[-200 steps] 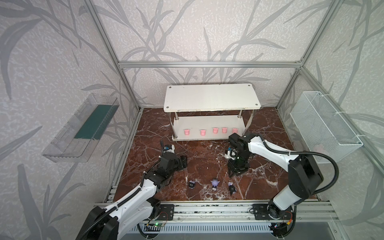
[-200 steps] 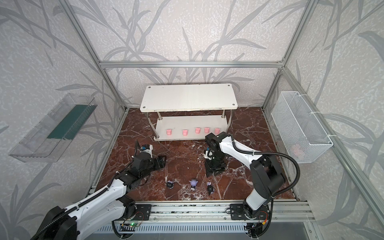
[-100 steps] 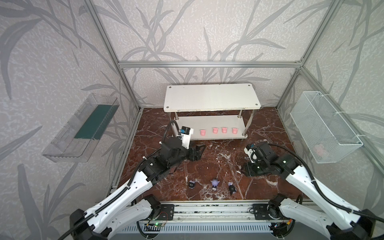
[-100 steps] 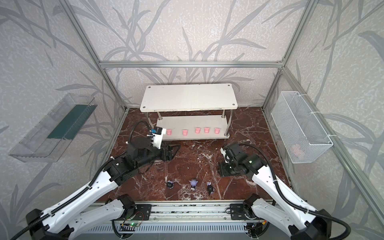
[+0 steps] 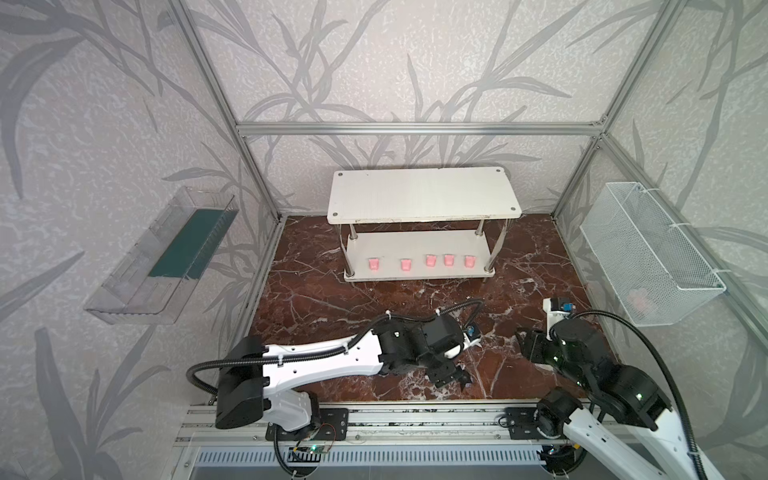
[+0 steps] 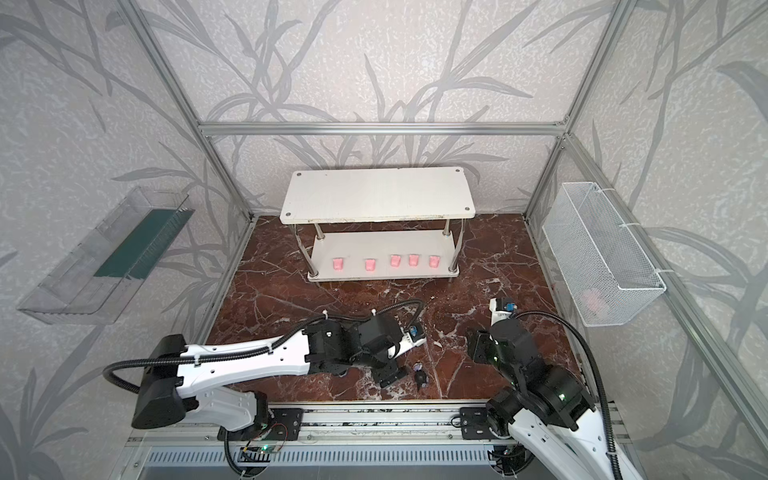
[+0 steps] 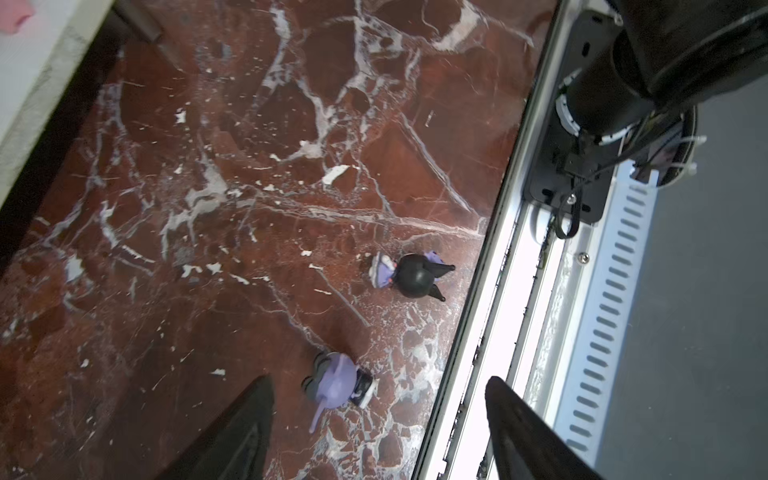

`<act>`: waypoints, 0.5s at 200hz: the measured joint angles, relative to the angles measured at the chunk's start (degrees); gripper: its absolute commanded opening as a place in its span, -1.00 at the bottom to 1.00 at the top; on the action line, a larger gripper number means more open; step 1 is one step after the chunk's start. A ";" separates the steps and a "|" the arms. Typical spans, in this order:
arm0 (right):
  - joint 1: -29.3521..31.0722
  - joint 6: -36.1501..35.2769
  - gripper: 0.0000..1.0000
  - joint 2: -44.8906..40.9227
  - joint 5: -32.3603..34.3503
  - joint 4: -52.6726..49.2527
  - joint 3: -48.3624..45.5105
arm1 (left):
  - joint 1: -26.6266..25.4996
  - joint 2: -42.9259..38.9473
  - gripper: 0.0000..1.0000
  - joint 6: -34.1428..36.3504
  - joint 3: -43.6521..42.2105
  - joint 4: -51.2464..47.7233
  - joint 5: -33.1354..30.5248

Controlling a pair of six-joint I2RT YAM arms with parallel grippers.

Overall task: Place and organize the plastic toys onto the shelf
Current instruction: 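Reach the left gripper across to a black-and-purple figure while the right gripper withdraws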

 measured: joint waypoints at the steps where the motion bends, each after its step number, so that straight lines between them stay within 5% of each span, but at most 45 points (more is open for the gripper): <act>1: 0.00 0.13 0.07 -0.31 0.20 -0.07 -0.04 | -0.20 0.28 0.62 0.22 0.09 -0.07 -0.04; 100: -0.11 2.69 0.15 -6.23 4.35 -1.57 -3.04 | -4.57 14.25 0.68 8.26 6.80 -3.63 -6.05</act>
